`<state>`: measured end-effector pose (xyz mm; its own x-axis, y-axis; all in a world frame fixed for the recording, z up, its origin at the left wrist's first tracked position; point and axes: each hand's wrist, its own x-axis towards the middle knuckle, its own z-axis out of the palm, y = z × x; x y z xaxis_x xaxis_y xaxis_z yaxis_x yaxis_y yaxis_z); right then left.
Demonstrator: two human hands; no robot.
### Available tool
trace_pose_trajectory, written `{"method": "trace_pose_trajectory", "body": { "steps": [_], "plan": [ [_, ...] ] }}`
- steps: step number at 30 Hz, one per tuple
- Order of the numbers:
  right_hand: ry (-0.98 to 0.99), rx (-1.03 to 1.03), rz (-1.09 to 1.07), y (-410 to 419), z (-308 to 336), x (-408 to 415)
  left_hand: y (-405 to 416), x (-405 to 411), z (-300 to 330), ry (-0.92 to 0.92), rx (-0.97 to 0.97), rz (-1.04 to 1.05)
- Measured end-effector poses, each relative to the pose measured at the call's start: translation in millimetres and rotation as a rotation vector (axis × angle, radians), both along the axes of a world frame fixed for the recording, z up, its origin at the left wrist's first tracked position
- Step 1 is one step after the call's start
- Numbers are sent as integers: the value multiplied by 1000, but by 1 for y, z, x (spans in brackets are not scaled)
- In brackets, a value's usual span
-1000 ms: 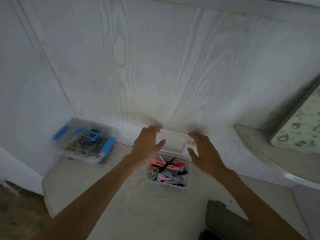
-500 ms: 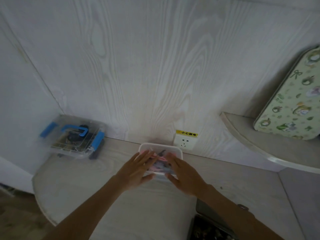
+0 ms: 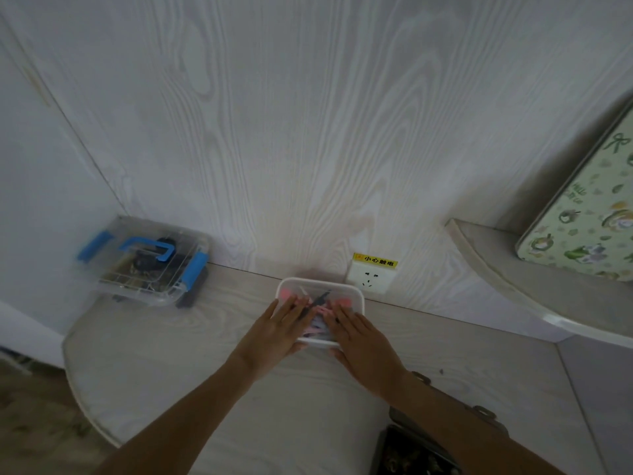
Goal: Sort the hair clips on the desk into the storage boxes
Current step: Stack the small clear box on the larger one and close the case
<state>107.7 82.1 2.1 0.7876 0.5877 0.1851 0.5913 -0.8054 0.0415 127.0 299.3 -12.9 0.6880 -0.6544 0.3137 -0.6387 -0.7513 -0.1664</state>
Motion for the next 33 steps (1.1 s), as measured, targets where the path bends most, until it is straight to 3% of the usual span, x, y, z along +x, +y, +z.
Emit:
{"method": "trace_pose_trajectory", "body": {
  "steps": [5,8,10,13,16,18,20,21,25,29,31,33],
  "plan": [
    [-57,-113,3,2,-14,6,0,3,-7,-169,103,-33],
    [-24,-127,-11,1,-17,9,-6,5,-8,-145,85,-29],
    [71,-15,-10,-2,-7,12,-3,7,-4,2,-9,0],
    [215,309,-23,-3,17,14,3,3,6,209,-161,68],
    [271,566,-460,-5,28,21,-1,-5,18,479,-392,411],
    [680,723,-836,-4,41,29,-6,-3,28,806,-603,753],
    [1119,869,-964,-1,52,34,-6,-1,45,1145,-836,898],
    [1202,851,-977,1,57,35,-5,0,53,1249,-955,902],
    [1341,872,-899,5,72,35,22,-9,90,1340,-1078,921],
    [1515,929,-639,25,98,41,69,-21,129,1349,-1122,944],
    [1540,988,-525,48,106,51,99,-23,151,1354,-1289,964],
    [1576,1094,-431,79,114,65,127,-20,173,1245,-1491,988]
  ]
}}
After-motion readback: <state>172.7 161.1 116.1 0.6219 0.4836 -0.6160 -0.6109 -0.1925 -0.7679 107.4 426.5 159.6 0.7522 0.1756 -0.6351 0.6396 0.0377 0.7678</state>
